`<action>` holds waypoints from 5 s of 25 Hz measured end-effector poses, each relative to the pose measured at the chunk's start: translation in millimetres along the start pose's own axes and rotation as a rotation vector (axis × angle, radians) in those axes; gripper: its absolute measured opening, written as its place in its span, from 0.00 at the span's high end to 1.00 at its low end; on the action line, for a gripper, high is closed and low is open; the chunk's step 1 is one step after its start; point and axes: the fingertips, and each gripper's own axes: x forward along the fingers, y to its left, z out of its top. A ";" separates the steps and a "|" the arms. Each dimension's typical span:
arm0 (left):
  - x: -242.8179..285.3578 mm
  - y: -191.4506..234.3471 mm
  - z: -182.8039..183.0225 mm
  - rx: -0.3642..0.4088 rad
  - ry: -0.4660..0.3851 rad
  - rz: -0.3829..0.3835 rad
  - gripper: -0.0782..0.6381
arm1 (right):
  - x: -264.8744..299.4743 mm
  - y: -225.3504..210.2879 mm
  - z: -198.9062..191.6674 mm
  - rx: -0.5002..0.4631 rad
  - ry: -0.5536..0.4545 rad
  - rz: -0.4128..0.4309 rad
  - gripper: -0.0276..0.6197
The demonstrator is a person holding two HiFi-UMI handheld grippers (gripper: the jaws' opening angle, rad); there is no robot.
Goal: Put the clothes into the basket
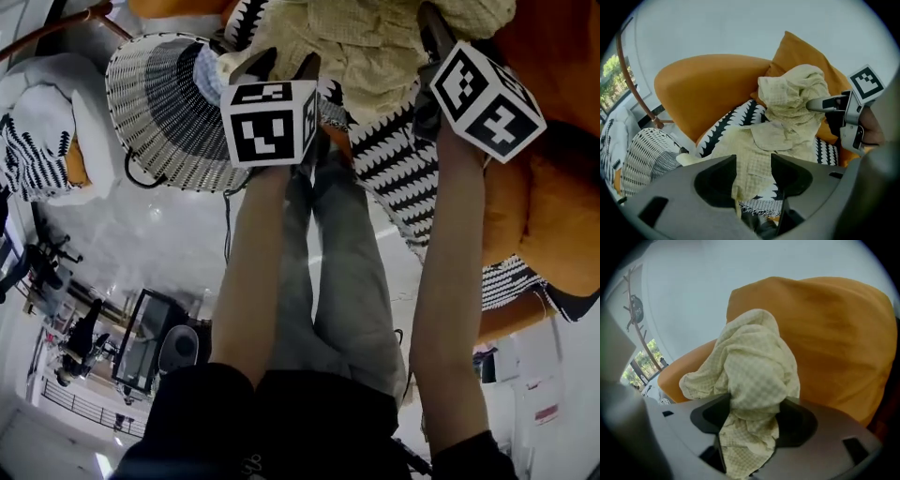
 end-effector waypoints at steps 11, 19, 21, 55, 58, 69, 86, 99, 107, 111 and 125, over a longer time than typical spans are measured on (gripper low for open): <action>40.3 11.9 -18.9 0.035 0.119 0.070 0.86 | 13.3 0.3 -10.1 -0.056 0.044 -0.025 0.66; 29.8 -1.3 -19.2 0.068 0.049 -0.061 0.87 | -1.0 8.5 -24.4 -0.023 0.055 0.028 0.81; 20.4 0.0 -16.3 0.034 0.011 -0.088 0.87 | -8.2 17.3 -28.7 -0.019 0.052 0.060 0.82; -244.7 207.1 -92.8 -0.300 -0.378 0.008 0.87 | -135.9 403.2 -107.6 -0.178 0.098 0.630 0.84; -262.9 231.1 -108.8 -0.329 -0.388 0.049 0.87 | -141.4 430.3 -119.6 -0.175 0.122 0.649 0.84; -256.9 234.5 -134.6 -0.312 -0.385 0.136 0.81 | -140.4 418.0 -170.0 -0.255 0.199 0.618 0.64; -263.5 178.3 -67.4 -0.200 -0.440 -0.105 0.88 | -170.2 389.9 -99.8 -0.085 0.021 0.638 0.93; -304.8 -61.6 59.7 0.065 -0.500 -0.359 0.88 | -285.3 173.5 20.8 0.142 -0.266 0.336 0.94; -363.0 -282.0 109.9 0.310 -0.546 -0.587 0.88 | -435.5 2.7 86.8 0.296 -0.526 0.106 0.94; -407.1 -380.4 114.0 0.524 -0.615 -0.607 0.88 | -523.1 -54.1 113.5 0.369 -0.722 0.098 0.94; -562.0 -558.1 143.9 0.780 -0.835 -0.899 0.88 | -747.8 -136.7 182.0 0.215 -1.059 -0.354 0.94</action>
